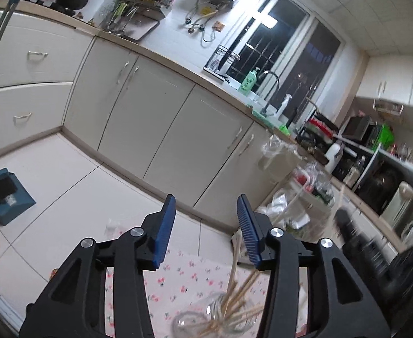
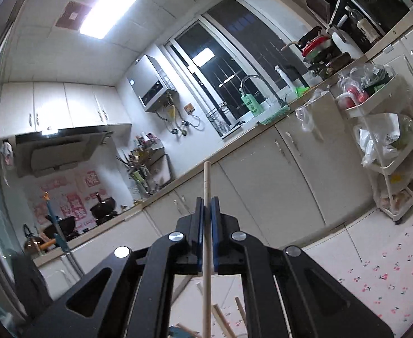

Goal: Organize utensils
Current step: 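Lift the stick in the right tool and carry it over the jar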

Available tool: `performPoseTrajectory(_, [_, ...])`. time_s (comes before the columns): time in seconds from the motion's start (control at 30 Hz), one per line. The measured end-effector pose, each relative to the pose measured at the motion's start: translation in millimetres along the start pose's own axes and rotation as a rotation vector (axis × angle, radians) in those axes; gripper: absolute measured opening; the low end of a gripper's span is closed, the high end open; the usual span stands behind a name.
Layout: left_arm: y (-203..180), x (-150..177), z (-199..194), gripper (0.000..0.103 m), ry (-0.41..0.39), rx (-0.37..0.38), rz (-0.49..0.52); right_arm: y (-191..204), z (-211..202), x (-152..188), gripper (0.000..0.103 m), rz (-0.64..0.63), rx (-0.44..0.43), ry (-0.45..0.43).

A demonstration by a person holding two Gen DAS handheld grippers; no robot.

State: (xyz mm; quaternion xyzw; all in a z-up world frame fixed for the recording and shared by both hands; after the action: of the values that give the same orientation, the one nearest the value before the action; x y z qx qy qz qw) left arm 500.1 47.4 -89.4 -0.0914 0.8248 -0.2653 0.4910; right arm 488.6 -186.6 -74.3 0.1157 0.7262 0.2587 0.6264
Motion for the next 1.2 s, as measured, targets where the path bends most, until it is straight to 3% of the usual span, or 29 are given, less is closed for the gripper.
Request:
performPoseTrajectory(0.13, [2.1,-12.2,3.7,0.048,-0.012,0.002,0.018,2.1,20.0,21.7,0.006,-0.054,0.017,0.023])
performPoseTrajectory(0.33, [6.8,-10.6,20.0,0.049,0.016,-0.001,0.018,4.7,16.8,48.4,0.006,-0.139,0.043,0.047])
performPoseTrajectory(0.77, [-10.3,6.4,82.4,0.05,0.211,0.08,-0.001,3.5,-16.3,78.5,0.006,-0.247,0.034,0.112])
performPoseTrajectory(1.03, [-11.9,9.7,95.5,0.054,0.238,0.097,-0.039,-19.5,1.1,30.2,0.006,0.019,0.004,0.056])
performPoseTrajectory(1.2, [-4.6,8.2,90.6,0.055,0.226,0.101,-0.029,-5.8,6.6,12.1,0.006,-0.016,0.003,-0.02])
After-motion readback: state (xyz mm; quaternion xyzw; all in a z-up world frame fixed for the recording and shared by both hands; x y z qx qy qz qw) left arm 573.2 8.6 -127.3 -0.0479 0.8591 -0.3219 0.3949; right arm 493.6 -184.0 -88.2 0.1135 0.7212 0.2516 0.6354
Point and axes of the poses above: each gripper's, at about its wrist camera, not at the fingertips, and z roughly the way its jaws point, y to its left, x to its underside, the point moved 8 cm from there along z, roughly the way its jaws point, and after that the axes turned 6 degrees about y, right-handed, at the moved point
